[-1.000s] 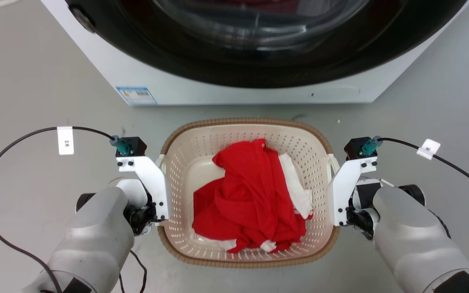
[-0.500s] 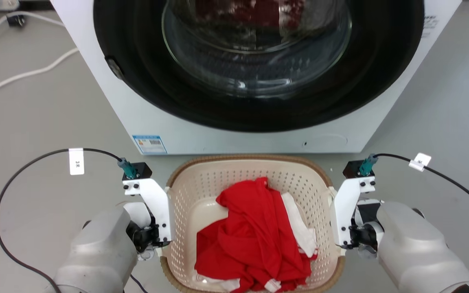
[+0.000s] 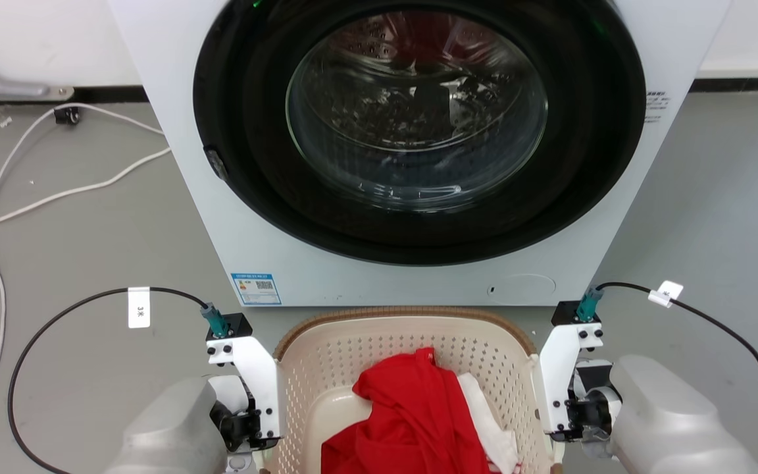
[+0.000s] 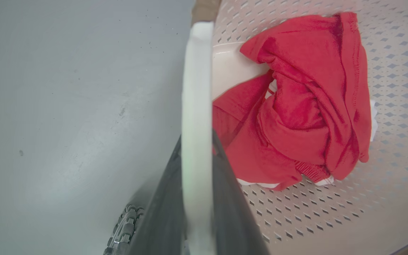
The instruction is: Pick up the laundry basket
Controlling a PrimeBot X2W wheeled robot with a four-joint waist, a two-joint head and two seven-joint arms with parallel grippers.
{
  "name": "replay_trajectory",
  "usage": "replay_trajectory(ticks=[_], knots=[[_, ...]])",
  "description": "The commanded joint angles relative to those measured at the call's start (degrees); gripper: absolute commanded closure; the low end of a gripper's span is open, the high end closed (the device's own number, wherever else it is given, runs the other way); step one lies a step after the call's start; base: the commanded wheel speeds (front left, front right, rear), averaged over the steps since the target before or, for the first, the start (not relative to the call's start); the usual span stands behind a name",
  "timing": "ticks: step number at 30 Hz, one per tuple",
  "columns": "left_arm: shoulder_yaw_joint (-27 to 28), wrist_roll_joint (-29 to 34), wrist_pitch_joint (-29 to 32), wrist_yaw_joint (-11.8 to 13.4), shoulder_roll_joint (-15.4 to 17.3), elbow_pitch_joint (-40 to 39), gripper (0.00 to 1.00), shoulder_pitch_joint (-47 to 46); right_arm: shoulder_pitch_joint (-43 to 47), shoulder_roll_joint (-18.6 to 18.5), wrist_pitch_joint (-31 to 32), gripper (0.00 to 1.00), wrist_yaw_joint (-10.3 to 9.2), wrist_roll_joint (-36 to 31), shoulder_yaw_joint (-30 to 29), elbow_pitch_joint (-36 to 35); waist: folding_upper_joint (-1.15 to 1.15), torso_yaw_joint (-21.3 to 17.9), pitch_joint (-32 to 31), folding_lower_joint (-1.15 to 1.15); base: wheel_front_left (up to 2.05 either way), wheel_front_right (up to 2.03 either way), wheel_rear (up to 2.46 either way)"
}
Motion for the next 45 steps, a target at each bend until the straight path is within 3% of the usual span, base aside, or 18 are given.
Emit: replay_trajectory(ticks=[1,45], knots=[[-0.2,-0.6,-0.1,-0.5,-1.0,-0.4,1.0,0.6,0.6,0.7,0.8,1.0,0.3,0.7,0.2,-0.3,0.0,-0.1,-1.0,0.01,0.0,0.0,0.0],[-2.3,-3.3,-1.0,-0.5,-1.8,-1.0,1.0,0.9,-1.3,1.2,4.5,1.0,0.46,6.0,4.1,1.0,0.0,-1.2,-2.4,0.01,0.0,0.0,0.0]])
